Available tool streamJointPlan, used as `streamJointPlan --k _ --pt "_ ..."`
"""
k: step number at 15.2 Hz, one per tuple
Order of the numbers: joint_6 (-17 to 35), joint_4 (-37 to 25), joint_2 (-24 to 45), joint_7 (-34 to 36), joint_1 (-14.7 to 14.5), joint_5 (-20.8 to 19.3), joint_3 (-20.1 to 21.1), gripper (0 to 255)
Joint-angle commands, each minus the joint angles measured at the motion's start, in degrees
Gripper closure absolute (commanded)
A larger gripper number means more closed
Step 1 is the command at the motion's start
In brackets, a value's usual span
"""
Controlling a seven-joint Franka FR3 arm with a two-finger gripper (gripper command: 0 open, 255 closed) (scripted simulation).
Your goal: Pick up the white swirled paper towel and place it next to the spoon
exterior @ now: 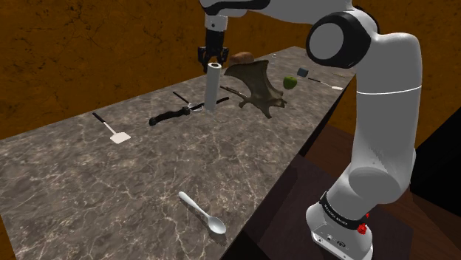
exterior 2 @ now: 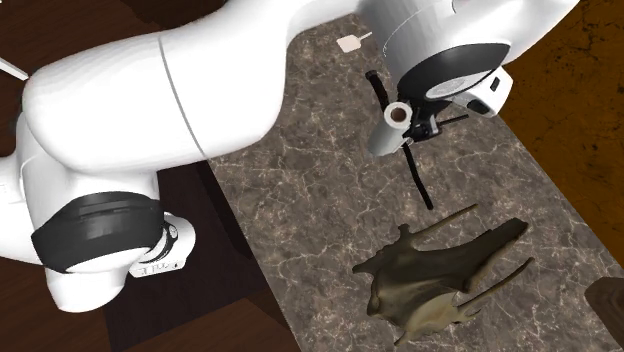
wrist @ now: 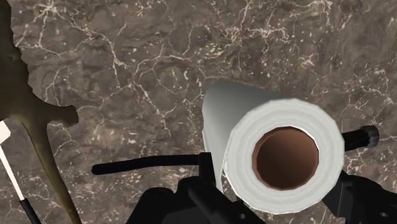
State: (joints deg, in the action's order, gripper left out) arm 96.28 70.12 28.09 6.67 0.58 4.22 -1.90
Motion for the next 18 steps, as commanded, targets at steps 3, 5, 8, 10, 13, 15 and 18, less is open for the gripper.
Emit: streamJointPlan --k 3,5,8,10,13,15,18 --pt "2.11 9.5 -7.57 2.47 -2.08 -0.35 0.64 255" --pt "2.9 14.08 -11.46 4.06 -3.24 -0.52 1.13 255" --pt "3.58 19.95 -16.8 6.61 -4.89 -0.7 2.06 255" --pt "3.75 23.31 -20.1 8.4 -5.96 -0.74 2.79 255" --pt "3.66 27.62 -24.68 11.2 -7.5 -0.69 4.05 255" --pt "3.39 30.07 -27.52 13.15 -8.53 -0.55 4.97 255" --pt "2.74 33.14 -31.45 16.16 -10.02 -0.2 6.51 255"
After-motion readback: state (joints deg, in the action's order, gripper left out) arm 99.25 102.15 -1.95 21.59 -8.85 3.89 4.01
